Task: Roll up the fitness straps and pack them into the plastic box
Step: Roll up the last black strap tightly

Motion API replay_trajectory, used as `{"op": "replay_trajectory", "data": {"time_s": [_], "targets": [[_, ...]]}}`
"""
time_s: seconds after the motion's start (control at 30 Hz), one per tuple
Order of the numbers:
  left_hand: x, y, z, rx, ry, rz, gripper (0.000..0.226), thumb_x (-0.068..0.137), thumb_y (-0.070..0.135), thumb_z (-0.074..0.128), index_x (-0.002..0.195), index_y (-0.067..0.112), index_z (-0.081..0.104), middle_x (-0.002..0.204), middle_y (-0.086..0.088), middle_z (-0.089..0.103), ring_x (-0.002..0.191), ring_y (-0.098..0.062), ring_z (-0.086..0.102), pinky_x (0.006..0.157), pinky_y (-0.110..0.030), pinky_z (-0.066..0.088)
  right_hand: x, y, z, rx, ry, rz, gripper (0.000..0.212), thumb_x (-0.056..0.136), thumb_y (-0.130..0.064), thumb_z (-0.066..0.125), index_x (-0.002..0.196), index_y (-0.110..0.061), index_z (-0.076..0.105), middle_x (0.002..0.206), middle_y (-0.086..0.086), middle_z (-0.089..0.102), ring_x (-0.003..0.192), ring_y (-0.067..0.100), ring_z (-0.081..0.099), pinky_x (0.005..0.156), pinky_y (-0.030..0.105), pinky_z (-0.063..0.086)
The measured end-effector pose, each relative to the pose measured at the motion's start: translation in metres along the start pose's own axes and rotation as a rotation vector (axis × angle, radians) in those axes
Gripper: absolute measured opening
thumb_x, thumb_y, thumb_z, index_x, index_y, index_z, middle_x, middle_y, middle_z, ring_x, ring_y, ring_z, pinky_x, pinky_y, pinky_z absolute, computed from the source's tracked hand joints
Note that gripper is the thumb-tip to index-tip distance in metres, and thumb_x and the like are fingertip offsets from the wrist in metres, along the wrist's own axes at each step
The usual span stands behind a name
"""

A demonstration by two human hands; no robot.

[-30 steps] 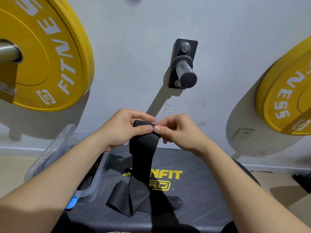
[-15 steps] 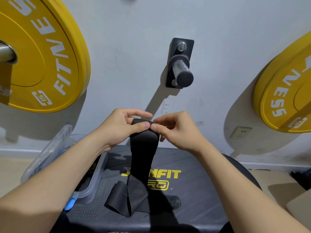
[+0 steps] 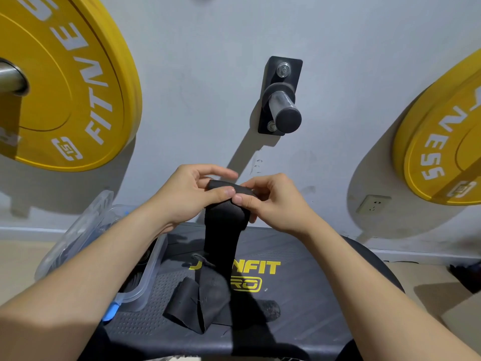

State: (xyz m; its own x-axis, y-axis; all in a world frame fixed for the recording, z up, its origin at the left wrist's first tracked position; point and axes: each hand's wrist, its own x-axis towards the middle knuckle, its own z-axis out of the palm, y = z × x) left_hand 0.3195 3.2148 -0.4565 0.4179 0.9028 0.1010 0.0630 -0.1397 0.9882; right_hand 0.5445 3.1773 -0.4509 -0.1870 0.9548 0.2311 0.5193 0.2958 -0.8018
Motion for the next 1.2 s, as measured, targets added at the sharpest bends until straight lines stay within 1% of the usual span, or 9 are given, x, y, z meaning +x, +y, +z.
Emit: {"op": "replay_trajectory", "data": {"time_s": [0.23, 0.37, 0.43, 0.57, 0.67, 0.77, 0.93, 1.1, 1.2], "targets": [[-0.001, 0.001, 0.003, 0.000, -0.065, -0.051, 0.028, 0.098, 0.039, 0.071, 0.110, 0.018, 0.085, 0.093, -0.014, 0.081, 0.079, -0.018, 0.070, 0.063, -0.028, 0.059, 0.004, -0.001, 0.003, -0.038, 0.152, -0.023, 0.015, 0.083, -0.020, 0.093, 0.087, -0.016, 0.079, 0.070, 0.008, 0.073, 0.069, 0.038, 0.067, 0.067, 0.049, 0.056], [-0.002, -0.003, 0.000, 0.041, -0.020, 0.012, 0.016, 0.100, 0.014, 0.075, 0.112, 0.015, 0.085, 0.102, -0.016, 0.083, 0.093, -0.022, 0.078, 0.090, -0.040, 0.062, 0.003, 0.000, -0.001, 0.092, 0.038, 0.052, 0.013, 0.091, -0.026, 0.086, 0.095, -0.015, 0.080, 0.075, 0.012, 0.077, 0.061, 0.025, 0.070, 0.056, 0.037, 0.053], [-0.002, -0.003, -0.002, 0.054, -0.034, 0.025, 0.021, 0.097, 0.008, 0.078, 0.112, 0.020, 0.086, 0.104, -0.009, 0.084, 0.099, -0.019, 0.080, 0.093, -0.033, 0.064, 0.001, 0.002, -0.006, 0.149, -0.041, 0.121, 0.020, 0.099, -0.035, 0.077, 0.102, -0.016, 0.081, 0.079, 0.008, 0.077, 0.063, 0.019, 0.070, 0.056, 0.035, 0.050], [-0.002, 0.000, -0.002, 0.070, -0.030, 0.058, 0.020, 0.094, 0.012, 0.083, 0.110, 0.025, 0.086, 0.098, -0.006, 0.084, 0.090, -0.012, 0.077, 0.077, -0.022, 0.060, 0.001, 0.002, -0.006, 0.140, -0.035, 0.121, 0.013, 0.103, -0.022, 0.073, 0.101, -0.010, 0.077, 0.077, 0.005, 0.072, 0.063, 0.012, 0.063, 0.056, 0.031, 0.051], [0.000, 0.000, -0.001, 0.131, -0.023, 0.014, 0.021, 0.105, 0.025, 0.071, 0.125, 0.023, 0.078, 0.083, -0.021, 0.076, 0.075, -0.022, 0.067, 0.071, -0.037, 0.056, 0.002, -0.001, -0.003, 0.127, 0.048, 0.075, 0.009, 0.102, -0.015, 0.073, 0.100, -0.011, 0.065, 0.088, 0.016, 0.074, 0.061, 0.015, 0.059, 0.052, 0.034, 0.053], [0.001, -0.001, 0.001, 0.199, -0.017, -0.006, 0.015, 0.108, 0.019, 0.066, 0.118, 0.018, 0.077, 0.069, -0.008, 0.070, 0.059, -0.014, 0.062, 0.057, -0.027, 0.051, 0.003, -0.001, -0.001, 0.154, 0.071, 0.035, 0.016, 0.101, -0.011, 0.073, 0.099, -0.013, 0.057, 0.092, 0.018, 0.073, 0.065, 0.022, 0.059, 0.050, 0.038, 0.054], [-0.002, 0.003, 0.001, 0.088, -0.092, 0.024, 0.019, 0.107, 0.010, 0.066, 0.119, 0.016, 0.078, 0.100, -0.019, 0.082, 0.085, -0.021, 0.078, 0.072, -0.029, 0.063, 0.002, -0.004, -0.006, 0.269, 0.037, 0.111, 0.027, 0.106, -0.032, 0.068, 0.099, -0.007, 0.076, 0.070, 0.008, 0.070, 0.062, 0.019, 0.064, 0.054, 0.036, 0.057], [-0.003, 0.008, 0.008, -0.030, -0.094, -0.004, 0.035, 0.108, 0.038, 0.059, 0.118, 0.010, 0.079, 0.095, -0.005, 0.083, 0.083, -0.011, 0.078, 0.067, -0.023, 0.060, 0.004, -0.009, -0.003, 0.302, 0.144, 0.080, 0.013, 0.100, -0.021, 0.077, 0.093, -0.011, 0.081, 0.083, 0.019, 0.079, 0.069, 0.020, 0.069, 0.062, 0.035, 0.057], [-0.003, 0.009, 0.009, -0.030, -0.044, -0.006, 0.027, 0.110, 0.026, 0.059, 0.118, 0.009, 0.079, 0.094, -0.003, 0.083, 0.080, -0.006, 0.077, 0.062, -0.017, 0.056, 0.003, -0.009, -0.002, 0.310, 0.132, 0.059, 0.004, 0.097, -0.017, 0.081, 0.095, -0.014, 0.082, 0.079, 0.015, 0.077, 0.070, 0.019, 0.066, 0.061, 0.032, 0.055]]}}
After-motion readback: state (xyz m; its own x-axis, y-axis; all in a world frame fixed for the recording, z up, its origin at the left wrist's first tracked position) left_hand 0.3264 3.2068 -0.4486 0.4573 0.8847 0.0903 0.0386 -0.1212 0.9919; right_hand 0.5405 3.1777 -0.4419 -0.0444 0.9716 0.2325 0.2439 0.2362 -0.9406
